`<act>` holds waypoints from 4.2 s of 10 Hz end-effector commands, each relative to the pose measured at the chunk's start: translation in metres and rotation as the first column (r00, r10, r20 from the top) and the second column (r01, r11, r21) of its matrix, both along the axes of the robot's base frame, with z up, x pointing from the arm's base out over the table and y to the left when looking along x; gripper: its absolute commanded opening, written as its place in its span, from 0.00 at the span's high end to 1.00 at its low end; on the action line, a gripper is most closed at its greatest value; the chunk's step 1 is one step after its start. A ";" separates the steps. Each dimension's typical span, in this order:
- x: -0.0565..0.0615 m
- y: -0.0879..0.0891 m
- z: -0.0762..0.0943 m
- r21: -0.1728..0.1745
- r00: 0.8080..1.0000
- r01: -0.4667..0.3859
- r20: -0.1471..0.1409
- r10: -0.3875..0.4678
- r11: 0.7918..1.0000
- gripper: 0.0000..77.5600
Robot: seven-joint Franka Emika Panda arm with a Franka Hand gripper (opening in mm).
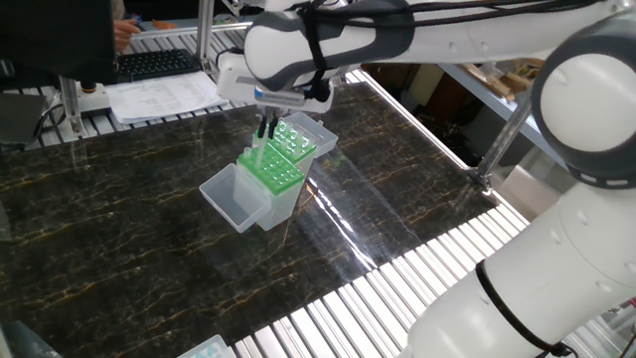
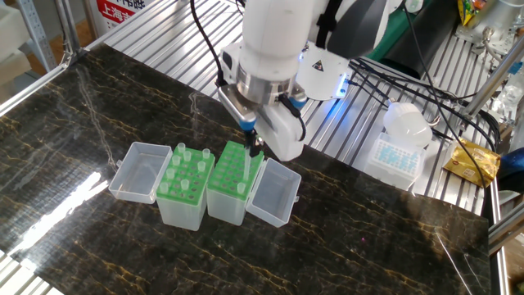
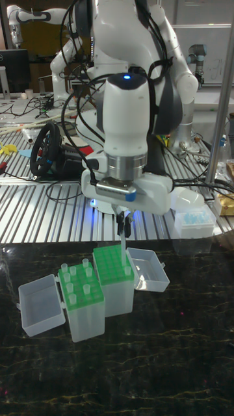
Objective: Transfer all large pipette tips from one holder to another
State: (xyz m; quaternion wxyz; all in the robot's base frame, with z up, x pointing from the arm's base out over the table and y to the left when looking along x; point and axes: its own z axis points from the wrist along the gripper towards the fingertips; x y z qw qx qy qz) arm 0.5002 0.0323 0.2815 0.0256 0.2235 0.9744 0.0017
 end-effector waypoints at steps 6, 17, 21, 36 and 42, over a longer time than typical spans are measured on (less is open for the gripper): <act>0.001 -0.011 0.034 0.002 1.000 0.023 -0.001 -0.023 1.000 0.98; 0.021 -0.022 0.069 0.012 0.997 0.064 -0.035 -0.064 0.998 0.98; 0.041 -0.029 0.070 0.006 0.999 0.041 -0.031 -0.041 0.999 0.98; 0.072 -0.058 0.062 -0.003 1.000 -0.021 -0.016 0.021 1.000 0.98; 0.075 -0.064 0.061 -0.010 0.999 -0.040 -0.013 0.040 0.999 0.98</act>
